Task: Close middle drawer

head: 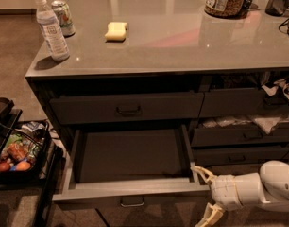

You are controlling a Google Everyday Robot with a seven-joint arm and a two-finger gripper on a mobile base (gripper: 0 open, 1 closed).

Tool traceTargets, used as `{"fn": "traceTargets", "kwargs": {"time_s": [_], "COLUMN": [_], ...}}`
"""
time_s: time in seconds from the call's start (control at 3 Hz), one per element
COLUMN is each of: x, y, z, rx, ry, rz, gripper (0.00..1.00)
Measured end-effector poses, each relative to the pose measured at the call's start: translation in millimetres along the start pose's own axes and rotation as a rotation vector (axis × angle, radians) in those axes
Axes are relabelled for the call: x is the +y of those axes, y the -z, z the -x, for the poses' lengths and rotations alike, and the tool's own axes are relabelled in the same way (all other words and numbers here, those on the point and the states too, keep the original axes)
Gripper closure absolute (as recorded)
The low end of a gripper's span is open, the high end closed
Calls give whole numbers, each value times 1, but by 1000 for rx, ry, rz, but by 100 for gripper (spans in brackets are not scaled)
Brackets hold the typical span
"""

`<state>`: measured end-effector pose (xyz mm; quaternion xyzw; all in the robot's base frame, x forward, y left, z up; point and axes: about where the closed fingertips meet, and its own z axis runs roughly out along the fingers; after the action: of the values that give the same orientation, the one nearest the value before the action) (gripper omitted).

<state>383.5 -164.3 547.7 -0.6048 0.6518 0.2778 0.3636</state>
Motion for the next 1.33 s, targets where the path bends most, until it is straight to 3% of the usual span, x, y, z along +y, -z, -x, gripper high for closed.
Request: {"fn": "traceTargets", "kwargs": {"time_s": [0.33, 0.67, 1.0, 1.33], "x": [7, 8, 10, 18], "y": [-18, -19, -31, -48], "z": [-17, -18, -19, -41], "rx": [-21, -22, 27, 40], "ry": [-42, -43, -11, -4], "rz": [21, 23, 67, 116], "gripper": [0, 0, 0, 0]}}
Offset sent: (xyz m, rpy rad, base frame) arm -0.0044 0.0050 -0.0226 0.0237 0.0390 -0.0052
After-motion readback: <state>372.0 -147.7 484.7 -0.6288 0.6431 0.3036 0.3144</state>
